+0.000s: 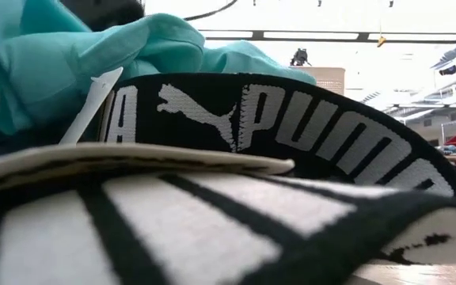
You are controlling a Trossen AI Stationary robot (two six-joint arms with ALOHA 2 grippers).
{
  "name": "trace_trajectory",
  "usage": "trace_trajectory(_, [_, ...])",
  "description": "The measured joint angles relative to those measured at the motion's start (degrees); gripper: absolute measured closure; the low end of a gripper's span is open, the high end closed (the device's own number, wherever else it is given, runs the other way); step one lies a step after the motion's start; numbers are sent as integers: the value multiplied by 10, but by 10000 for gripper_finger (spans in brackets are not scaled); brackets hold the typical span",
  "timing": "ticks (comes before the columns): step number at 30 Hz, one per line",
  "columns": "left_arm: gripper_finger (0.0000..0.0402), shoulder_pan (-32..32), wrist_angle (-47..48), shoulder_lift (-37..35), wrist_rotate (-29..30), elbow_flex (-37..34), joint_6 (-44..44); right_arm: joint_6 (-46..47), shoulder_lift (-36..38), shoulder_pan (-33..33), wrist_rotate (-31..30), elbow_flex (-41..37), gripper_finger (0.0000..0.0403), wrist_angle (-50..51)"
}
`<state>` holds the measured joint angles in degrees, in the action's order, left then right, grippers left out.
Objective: Sort clothes
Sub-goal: Put the light blue shorts into the bin
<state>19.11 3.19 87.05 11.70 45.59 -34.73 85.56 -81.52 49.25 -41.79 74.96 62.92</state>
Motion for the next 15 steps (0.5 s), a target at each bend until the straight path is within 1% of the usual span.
trace_trajectory(2, [391,0,16,-9,3,25,0,0,0,0,6,-38,158,-63])
trace_trajectory(5, [398,0,77,-25,16,90,12,-1,0,-3,27,-90,158,-131])
trace_trajectory(7, [399,0,134,-31,22,145,35,-1,0,-4,33,-122,158,-184])
trace_trajectory(11, [400,0,232,-31,30,278,72,3,0,-7,36,-174,158,-258])
trace_trajectory(13, [400,0,257,-31,52,337,98,4,0,-11,35,-191,160,-296])
trace_trajectory(15, [400,-1,281,-31,95,394,139,0,0,-16,36,-201,161,-326])
